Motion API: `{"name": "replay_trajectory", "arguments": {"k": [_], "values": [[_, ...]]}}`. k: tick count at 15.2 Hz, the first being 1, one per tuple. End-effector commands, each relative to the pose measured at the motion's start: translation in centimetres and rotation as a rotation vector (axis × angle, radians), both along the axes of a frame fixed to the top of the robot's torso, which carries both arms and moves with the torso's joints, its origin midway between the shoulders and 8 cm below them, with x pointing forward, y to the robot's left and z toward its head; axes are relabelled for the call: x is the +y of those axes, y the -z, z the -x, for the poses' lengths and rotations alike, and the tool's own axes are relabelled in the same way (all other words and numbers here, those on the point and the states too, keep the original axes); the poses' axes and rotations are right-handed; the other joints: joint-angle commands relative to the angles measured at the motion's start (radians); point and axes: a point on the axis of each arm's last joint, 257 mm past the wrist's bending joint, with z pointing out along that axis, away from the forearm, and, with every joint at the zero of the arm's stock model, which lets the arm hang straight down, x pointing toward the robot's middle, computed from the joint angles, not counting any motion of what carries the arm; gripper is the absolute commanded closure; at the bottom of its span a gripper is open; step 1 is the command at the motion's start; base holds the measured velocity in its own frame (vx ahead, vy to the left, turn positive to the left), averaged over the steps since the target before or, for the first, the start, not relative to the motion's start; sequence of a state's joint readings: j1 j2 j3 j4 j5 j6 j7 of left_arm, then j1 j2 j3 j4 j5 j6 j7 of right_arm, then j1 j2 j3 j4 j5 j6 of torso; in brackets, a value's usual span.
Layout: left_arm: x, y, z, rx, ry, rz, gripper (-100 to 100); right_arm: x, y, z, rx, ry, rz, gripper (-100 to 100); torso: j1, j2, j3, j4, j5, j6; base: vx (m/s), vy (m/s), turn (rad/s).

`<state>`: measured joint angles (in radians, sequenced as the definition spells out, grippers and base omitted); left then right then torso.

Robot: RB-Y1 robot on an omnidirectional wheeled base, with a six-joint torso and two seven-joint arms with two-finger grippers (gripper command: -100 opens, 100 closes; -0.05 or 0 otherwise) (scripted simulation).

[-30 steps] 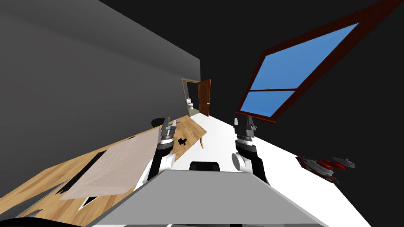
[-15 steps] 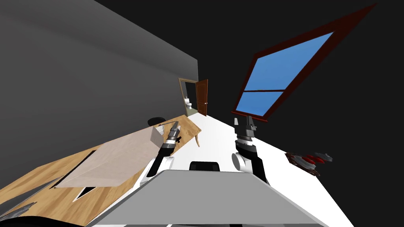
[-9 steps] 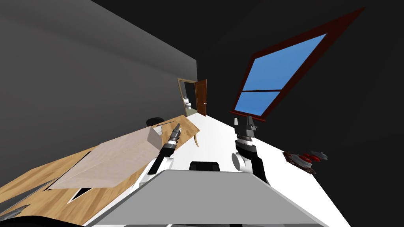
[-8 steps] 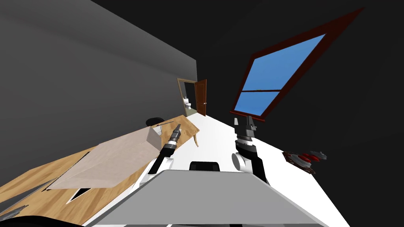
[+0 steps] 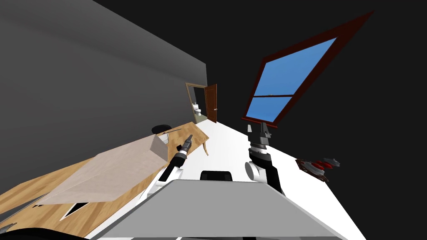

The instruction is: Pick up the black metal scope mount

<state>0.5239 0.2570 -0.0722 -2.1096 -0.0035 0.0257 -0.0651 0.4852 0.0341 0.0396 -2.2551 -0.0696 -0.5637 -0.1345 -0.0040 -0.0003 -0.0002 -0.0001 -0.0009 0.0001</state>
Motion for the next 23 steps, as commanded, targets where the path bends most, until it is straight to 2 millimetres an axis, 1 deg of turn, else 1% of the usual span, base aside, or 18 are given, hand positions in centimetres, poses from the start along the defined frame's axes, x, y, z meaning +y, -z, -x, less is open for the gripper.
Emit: {"name": "replay_trajectory", "arguments": {"k": [1, 2, 3, 5, 6, 7, 8, 10, 11, 12, 13, 16, 17, 18, 19, 21, 22, 23], "values": [[0.5, 2.6, 0.4, 0.08, -0.003, -0.013, -100, 0.0, 0.0, 0.0, 0.0, 0.0, 0.0, 0, 0.0, 0.0, 0.0, 0.0, 0.0, 0.0, 0.011, -0.066, -0.035], [0.6, 3.2, 0.5, 0.104, -0.009, -0.014, -100, 0.0, 0.0, 0.0, 0.0, 0.0, 0.0, 0, 0.0, 0.0, 0.0, 0.0, 0.0, 0.0, 0.014, -0.068, -0.031], [1.0, 4.7, 0.8, 0.148, -0.008, -0.023, -100, 0.0, 0.0, 0.0, 0.0, 0.0, 0.0, 0, -0.001, 0.0, 0.0, 0.0, 0.0, 0.0, 0.009, -0.069, -0.043], [1.2, 5.4, 0.9, 0.175, -0.014, -0.024, -100, 0.0, 0.0, 0.0, 0.0, 0.0, 0.0, 0, -0.001, 0.0, 0.0, 0.0, 0.0, 0.0, 0.013, -0.051, -0.022], [1.6, 7.0, 1.4, 0.226, -0.016, -0.034, -100, 0.0, 0.0, 0.0, 0.0, 0.0, 0.0, 0, 0.0, 0.0, 0.0, 0.0, 0.0, 0.0, 0.019, -0.036, -0.032], [1.8, 7.4, 1.5, 0.244, -0.02, -0.035, -100, 0.0, 0.0, 0.0, 0.0, 0.0, 0.0, 0, 0.001, -0.001, 0.0, 0.0, 0.0, 0.0, 0.018, -0.032, -0.033], [2.3, 8.9, 2.0, 0.289, -0.022, -0.046, -100, 0.0, 0.0, 0.0, 0.0, 0.0, 0.0, 0, 0.002, -0.001, 0.0, 0.0, 0.0, 0.0, 0.02, -0.032, -0.06], [2.4, 9.4, 2.2, 0.313, -0.027, -0.047, -100, 0.0, 0.0, 0.0, 0.0, 0.0, 0.0, 0, 0.002, -0.001, -0.001, 0.0, 0.0, 0.0, 0.016, -0.024, -0.023], [3.2, 11.1, 2.9, 0.369, -0.032, -0.059, -100, 0.0, 0.0, 0.0, 0.0, 0.0, 0.0, 0, 0.002, -0.001, 0.0, 0.0, 0.0, 0.0, 0.017, -0.021, -0.035], [3.2, 11.4, 3.0, 0.38, -0.034, -0.059, -100, 0.0, 0.0, 0.0, 0.0, 0.0, 0.0, 0, 0.003, -0.001, 0.0, 0.0, 0.001, 0.0, 0.018, -0.022, -0.042], [4.0, 12.8, 3.7, 0.428, -0.039, -0.071, -100, 0.0, 0.0, 0.0, 0.0, 0.0, 0.0, 0, 0.003, -0.001, 0.0, 0.0, 0.001, 0.0, 0.019, -0.02, -0.052], [5.0, 14.9, 4.9, 0.511, -0.052, -0.084, -100, 0.0, 0.0, 0.0, 0.0, 0.0, 0.0, 0, 0.003, -0.001, -0.001, 0.0, 0.001, 0.0, 0.025, -0.013, -0.058], [5.9, 16.1, 5.7, 0.555, -0.058, -0.095, -100, 0.0, 0.0, 0.0, 0.0, 0.0, 0.0, 0, 0.004, -0.001, -0.001, 0.0, 0.001, 0.0, 0.025, -0.002, -0.069], [6.0, 16.5, 6.0, 0.576, -0.063, -0.096, -100, 0.0, 0.0, 0.0, 0.0, 0.0, 0.0, 0, 0.004, -0.001, -0.001, 0.0, 0.001, 0.0, 0.027, 0.001, -0.047], [7.0, 17.6, 6.8, 0.62, -0.07, -0.107, -100, 0.0, 0.0, 0.0, 0.0, 0.0, 0.0, 0, 0.004, -0.001, -0.001, 0.0, 0.001, 0.0, 0.037, 0.001, -0.057], [7.1, 18.0, 7.1, 0.638, -0.074, -0.107, -100, 0.0, 0.0, 0.0, 0.0, 0.0, 0.0, 0, 0.005, -0.002, -0.001, 0.0, 0.001, 0.0, 0.03, 0.01, -0.033], [8.2, 19.2, 8.1, 0.692, -0.086, -0.118, -100, 0.0, 0.0, 0.0, 0.0, 0.0, 0.0, 0, 0.005, -0.002, -0.001, 0.0, 0.001, 0.0, 0.021, 0.018, -0.049], [8.2, 19.3, 8.2, 0.698, -0.087, -0.118, -100, 0.0, 0.0, 0.0, 0.0, 0.0, 0.0, 0, 0.006, -0.001, -0.001, 0.0, 0.001, 0.0, 0.021, 0.022, -0.058]]}}
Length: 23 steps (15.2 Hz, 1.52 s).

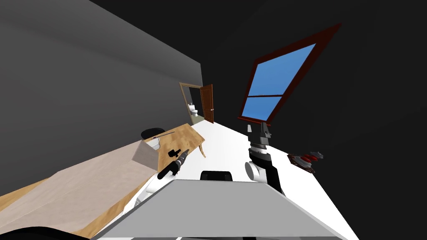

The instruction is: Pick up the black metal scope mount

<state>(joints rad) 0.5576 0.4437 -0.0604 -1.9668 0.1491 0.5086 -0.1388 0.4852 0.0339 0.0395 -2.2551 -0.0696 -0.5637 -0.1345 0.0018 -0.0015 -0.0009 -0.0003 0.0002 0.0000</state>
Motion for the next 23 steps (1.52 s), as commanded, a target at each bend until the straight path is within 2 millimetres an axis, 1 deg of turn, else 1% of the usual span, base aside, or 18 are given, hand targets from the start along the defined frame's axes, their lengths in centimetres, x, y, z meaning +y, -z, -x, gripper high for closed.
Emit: {"name": "replay_trajectory", "arguments": {"k": [1, 3, 4, 5, 6, 7, 8, 9, 10, 11, 12, 13, 14, 15, 17, 18, 21, 23], "values": [[1.4, 1.7, 1.5, 0.074, -0.016, -0.017, -100, 0.0, 0.0, 0.0, 0.0, 0.0, 0.0, 0, 0.0, 0.0, 0.0, 0.0, 0.0, 0.0, 0.034, 0.03, -0.085], [1.5, 1.9, 1.7, 0.084, -0.019, -0.018, -100, 0.0, 0.0, 0.0, 0.0, 0.0, 0.0, 0, 0.001, -0.001, 0.0, 0.0, 0.0, 0.0, 0.03, 0.029, -0.039], [2.7, 2.8, 2.8, 0.135, -0.031, -0.031, -100, 0.0, 0.0, 0.0, 0.0, 0.0, 0.0, 0, 0.001, 0.0, 0.0, 0.0, 0.0, 0.0, 0.031, 0.032, -0.042], [2.7, 2.9, 2.9, 0.139, -0.032, -0.031, -100, 0.0, 0.0, 0.0, 0.0, 0.0, 0.0, 0, 0.001, -0.001, 0.0, 0.0, 0.0, 0.0, 0.033, 0.037, -0.06], [4.0, 3.8, 4.0, 0.188, -0.046, -0.044, -100, 0.0, 0.0, 0.0, 0.0, 0.0, 0.0, 0, 0.001, -0.001, 0.0, 0.0, 0.0, 0.0, 0.036, 0.046, -0.09], [4.0, 3.8, 4.1, 0.192, -0.047, -0.044, -100, 0.0, 0.0, 0.0, 0.0, 0.0, 0.0, 0, 0.002, -0.001, 0.0, 0.0, 0.0, 0.0, 0.039, 0.052, -0.07], [5.3, 4.5, 5.1, 0.234, -0.059, -0.055, -100, 0.0, 0.0, 0.0, 0.0, 0.0, 0.0, 0, 0.002, -0.001, -0.001, 0.0, 0.0, 0.0, 0.045, 0.052, -0.089], [5.3, 4.6, 5.3, 0.243, -0.062, -0.056, -100, 0.0, 0.0, 0.0, 0.0, 0.0, 0.0, 0, 0.002, -0.001, -0.001, 0.0, 0.001, 0.0, 0.042, 0.052, -0.076], [6.5, 5.2, 6.3, 0.283, -0.075, -0.066, -100, 0.0, 0.0, 0.0, 0.0, 0.0, 0.0, 0, 0.003, -0.001, -0.001, 0.0, 0.001, 0.0, 0.045, 0.063, -0.082], [6.6, 5.3, 6.5, 0.291, -0.078, -0.067, -100, 0.0, 0.0, 0.0, 0.0, 0.0, 0.0, 0, 0.003, -0.002, -0.001, 0.0, 0.001, 0.0, 0.038, 0.068, -0.066], [7.9, 5.8, 7.6, 0.333, -0.093, -0.077, -100, 0.0, 0.0, 0.0, 0.0, 0.0, 0.0, 0, 0.004, -0.002, -0.001, 0.0, 0.001, 0.0, 0.04, 0.073, -0.078], [7.9, 5.8, 7.6, 0.336, -0.094, -0.077, -100, 0.0, 0.0, 0.0, 0.0, 0.0, 0.0, 0, 0.004, -0.002, -0.001, 0.0, 0.001, 0.0, 0.04, 0.069, -0.078], [9.1, 6.2, 8.7, 0.378, -0.111, -0.086, -100, 0.0, 0.0, 0.0, 0.0, 0.0, 0.0, 0, 0.004, -0.001, -0.001, 0.0, 0.001, 0.0, 0.045, 0.07, -0.071], [9.1, 6.2, 8.7, 0.378, -0.111, -0.086, -100, 0.0, 0.0, 0.0, 0.0, 0.0, 0.0, 0, 0.004, -0.002, -0.001, 0.0, 0.001, 0.0, 0.046, 0.069, -0.064], [11.6, 6.6, 10.6, 0.447, -0.145, -0.102, -100, 0.0, 0.0, 0.0, 0.0, 0.0, 0.0, 0, 0.004, -0.002, -0.001, 0.0, 0.001, 0.0, 0.062, 0.085, -0.114], [11.6, 6.6, 10.7, 0.45, -0.146, -0.102, -100, 0.0, 0.0, 0.0, 0.0, 0.0, 0.0, 0, 0.005, -0.003, -0.002, -0.001, 0.001, 0.0, 0.068, 0.105, -0.103], [14.6, 6.6, 12.8, 0.527, -0.198, -0.111, -100, 0.0, 0.0, 0.0, 0.0, 0.0, 0.0, 0, 0.006, -0.004, -0.002, -0.001, 0.001, 0.0, 0.082, 0.105, -0.096], [15.8, 6.6, 13.7, 0.558, -0.231, -0.099, -100, 0.0, 0.0, 0.0, 0.0, 0.0, 0.0, 0, 0.008, -0.006, -0.004, -0.001, 0.002, 0.0, 0.112, 0.118, -0.108]]}}
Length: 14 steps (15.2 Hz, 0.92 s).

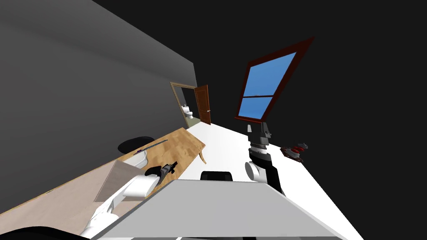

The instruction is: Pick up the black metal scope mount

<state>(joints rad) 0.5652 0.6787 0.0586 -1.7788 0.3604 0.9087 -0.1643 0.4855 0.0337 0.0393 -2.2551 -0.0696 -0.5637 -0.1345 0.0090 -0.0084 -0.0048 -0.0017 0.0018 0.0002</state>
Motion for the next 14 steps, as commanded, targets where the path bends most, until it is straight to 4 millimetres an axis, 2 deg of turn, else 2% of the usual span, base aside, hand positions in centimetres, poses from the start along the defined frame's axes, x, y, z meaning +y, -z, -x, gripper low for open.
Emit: {"name": "replay_trajectory", "arguments": {"k": [1, 3, 4, 5, 10, 11, 12, 14], "values": [[0.9, 0.2, 1.1, 0.029, -0.042, 0.012, -100, 0.0, 0.0, 0.0, 0.0, 0.0, 0.0, 0, 0.0, 0.0, 0.0, 0.0, 0.0, 0.0, 0.108, 0.081, -0.077], [1.0, 0.5, 1.9, 0.044, -0.078, 0.034, -100, 0.0, 0.0, 0.0, 0.0, 0.0, 0.0, 0, -0.003, 0.0, 0.0, 0.0, -0.001, 0.0, 0.083, 0.042, -0.035], [0.9, 0.3, 1.3, 0.033, -0.054, 0.02, -100, 0.0, 0.0, 0.0, 0.0, 0.0, 0.0, 0, -0.005, 0.001, 0.001, 0.0, -0.001, 0.0, 0.044, 0.015, -0.007], [1.2, 0.9, 1.3, 0.032, -0.07, 0.023, -100, 0.0, 0.0, 0.0, 0.0, 0.0, 0.0, 0, -0.007, 0.003, 0.001, 0.0, -0.001, 0.0, 0.004, 0.013, -0.058], [1.9, 2.2, 1.1, 0.025, -0.093, 0.021, -100, 0.0, 0.0, 0.0, 0.0, 0.0, 0.0, 0, -0.009, 0.01, 0.006, 0.002, -0.002, 0.0, -0.039, 0.008, -0.083], [1.7, 1.9, 1.2, 0.029, -0.088, 0.022, -100, 0.0, 0.0, 0.0, 0.0, 0.0, 0.0, 0, -0.009, 0.011, 0.006, 0.002, -0.002, 0.0, -0.025, 0.003, -0.036], [1.8, 2.0, 1.1, 0.027, -0.088, 0.022, 100, 0.0, 0.0, 0.0, 0.0, 0.0, 0.0, 0, -0.009, 0.01, 0.006, 0.002, -0.002, 0.0, -0.009, 0.002, -0.001], [1.8, 2.0, 1.2, 0.029, -0.088, 0.021, 100, 0.0, 0.0, 0.0, 0.0, 0.0, 0.0, 0, -0.009, 0.009, 0.005, 0.002, -0.002, 0.0, -0.005, 0.001, -0.003]]}}
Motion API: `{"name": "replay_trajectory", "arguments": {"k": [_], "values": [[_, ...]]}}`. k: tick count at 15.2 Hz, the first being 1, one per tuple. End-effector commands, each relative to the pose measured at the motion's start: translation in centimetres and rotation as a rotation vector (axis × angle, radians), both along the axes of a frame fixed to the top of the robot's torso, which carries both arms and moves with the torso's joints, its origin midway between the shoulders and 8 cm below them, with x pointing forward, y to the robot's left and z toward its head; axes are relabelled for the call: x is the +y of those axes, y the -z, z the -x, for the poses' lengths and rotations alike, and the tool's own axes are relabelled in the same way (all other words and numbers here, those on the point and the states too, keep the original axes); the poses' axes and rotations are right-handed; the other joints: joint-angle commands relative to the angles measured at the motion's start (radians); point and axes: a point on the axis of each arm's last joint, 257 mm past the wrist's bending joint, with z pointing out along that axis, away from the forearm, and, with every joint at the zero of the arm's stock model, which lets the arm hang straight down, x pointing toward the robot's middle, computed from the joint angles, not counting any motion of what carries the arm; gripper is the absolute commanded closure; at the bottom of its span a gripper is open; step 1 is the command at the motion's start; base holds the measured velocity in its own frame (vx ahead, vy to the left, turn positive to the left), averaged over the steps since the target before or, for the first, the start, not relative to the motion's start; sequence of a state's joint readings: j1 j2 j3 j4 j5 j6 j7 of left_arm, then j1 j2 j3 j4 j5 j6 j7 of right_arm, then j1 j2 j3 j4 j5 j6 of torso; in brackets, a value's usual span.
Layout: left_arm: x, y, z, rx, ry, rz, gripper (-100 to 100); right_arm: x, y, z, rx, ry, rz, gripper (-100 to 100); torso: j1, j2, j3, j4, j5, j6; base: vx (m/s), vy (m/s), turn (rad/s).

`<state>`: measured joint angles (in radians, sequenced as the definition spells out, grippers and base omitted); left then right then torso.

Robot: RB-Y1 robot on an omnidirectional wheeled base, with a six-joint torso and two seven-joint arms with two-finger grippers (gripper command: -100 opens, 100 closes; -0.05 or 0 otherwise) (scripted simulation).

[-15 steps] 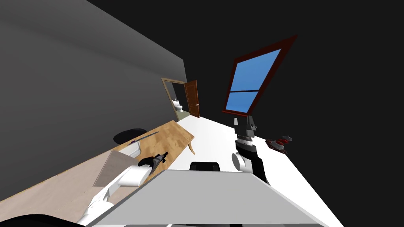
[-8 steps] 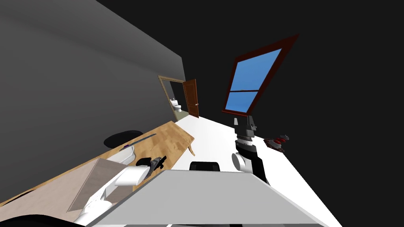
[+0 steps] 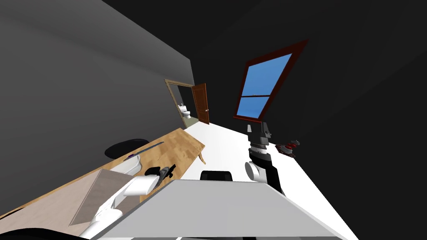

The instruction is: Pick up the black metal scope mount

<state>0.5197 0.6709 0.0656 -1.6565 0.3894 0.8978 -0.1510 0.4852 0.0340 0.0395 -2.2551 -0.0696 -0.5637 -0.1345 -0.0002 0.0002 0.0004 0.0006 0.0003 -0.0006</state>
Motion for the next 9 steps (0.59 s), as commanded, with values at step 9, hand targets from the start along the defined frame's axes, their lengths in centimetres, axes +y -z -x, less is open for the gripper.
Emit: {"name": "replay_trajectory", "arguments": {"k": [9], "values": [[-0.7, -1.4, 0.1, 0.004, 0.021, 0.004, 100, 0.0, 0.0, 0.0, 0.0, 0.0, 0.0, 0, -0.002, -0.003, -0.001, 0.0, -0.001, 0.0, 0.024, -0.007, 0.057]]}}
